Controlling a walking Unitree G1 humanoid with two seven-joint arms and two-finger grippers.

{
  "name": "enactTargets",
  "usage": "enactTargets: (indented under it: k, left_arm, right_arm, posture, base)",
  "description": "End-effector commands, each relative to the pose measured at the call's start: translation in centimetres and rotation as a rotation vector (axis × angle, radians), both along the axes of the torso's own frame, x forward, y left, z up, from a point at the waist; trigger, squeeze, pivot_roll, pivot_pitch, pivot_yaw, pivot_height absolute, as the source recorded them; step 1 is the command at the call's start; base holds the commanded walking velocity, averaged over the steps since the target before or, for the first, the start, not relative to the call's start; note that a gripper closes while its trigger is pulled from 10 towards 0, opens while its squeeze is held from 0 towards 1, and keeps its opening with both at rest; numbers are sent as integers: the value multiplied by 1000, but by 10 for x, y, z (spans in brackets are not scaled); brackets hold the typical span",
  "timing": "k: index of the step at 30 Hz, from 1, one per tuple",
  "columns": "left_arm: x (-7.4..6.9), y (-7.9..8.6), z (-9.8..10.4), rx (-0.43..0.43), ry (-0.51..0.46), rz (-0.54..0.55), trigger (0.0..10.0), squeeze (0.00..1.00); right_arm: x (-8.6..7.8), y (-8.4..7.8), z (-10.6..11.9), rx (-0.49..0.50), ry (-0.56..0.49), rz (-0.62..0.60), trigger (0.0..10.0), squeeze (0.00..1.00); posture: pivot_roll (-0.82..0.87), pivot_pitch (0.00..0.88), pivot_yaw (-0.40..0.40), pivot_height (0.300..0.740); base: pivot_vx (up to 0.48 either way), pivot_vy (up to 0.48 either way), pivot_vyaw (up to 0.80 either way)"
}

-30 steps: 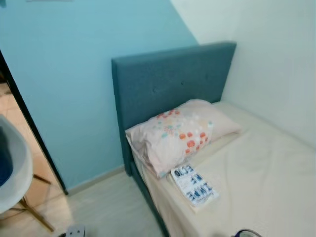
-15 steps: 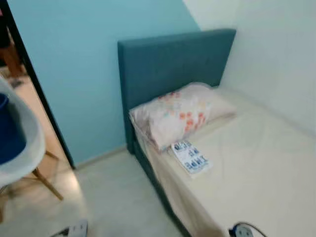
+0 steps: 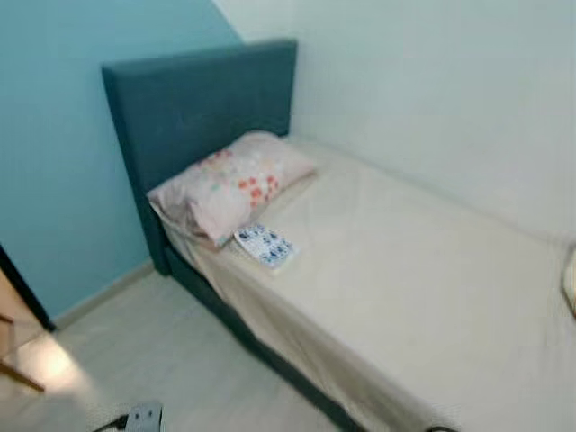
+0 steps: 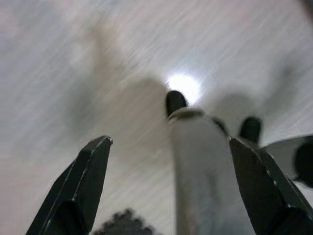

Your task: Clean up the room

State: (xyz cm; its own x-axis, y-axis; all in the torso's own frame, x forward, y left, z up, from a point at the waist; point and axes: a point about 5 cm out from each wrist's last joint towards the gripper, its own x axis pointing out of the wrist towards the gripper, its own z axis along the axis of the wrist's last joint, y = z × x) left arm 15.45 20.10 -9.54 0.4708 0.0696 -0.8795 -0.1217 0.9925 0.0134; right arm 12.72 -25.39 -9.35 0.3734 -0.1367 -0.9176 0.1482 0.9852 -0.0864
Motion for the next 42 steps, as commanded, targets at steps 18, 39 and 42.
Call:
enactTargets:
  k: [18, 39, 42]
  left_arm:
    - [1, -10, -1, -6, 6, -102, 10000, 0]
    - [3, 0, 1, 10, 0, -68, 10000, 0]
    - [3, 0, 1, 11, 2, -68, 10000, 0]
  right_arm:
    - [83, -2, 39, 32, -348, -204, 10000, 0]
    - [140, -16, 89, 62, -639, -231, 10000, 0]
    - [142, -21, 93, 51, -653, -244, 10000, 0]
  posture:
    - [-76, 0, -22, 740]
    - [-88, 0, -15, 740]
    - [-91, 0, -13, 740]
  base:
    - [0, -402, -247]
    - [0, -480, -209]
    - [0, -480, -731]
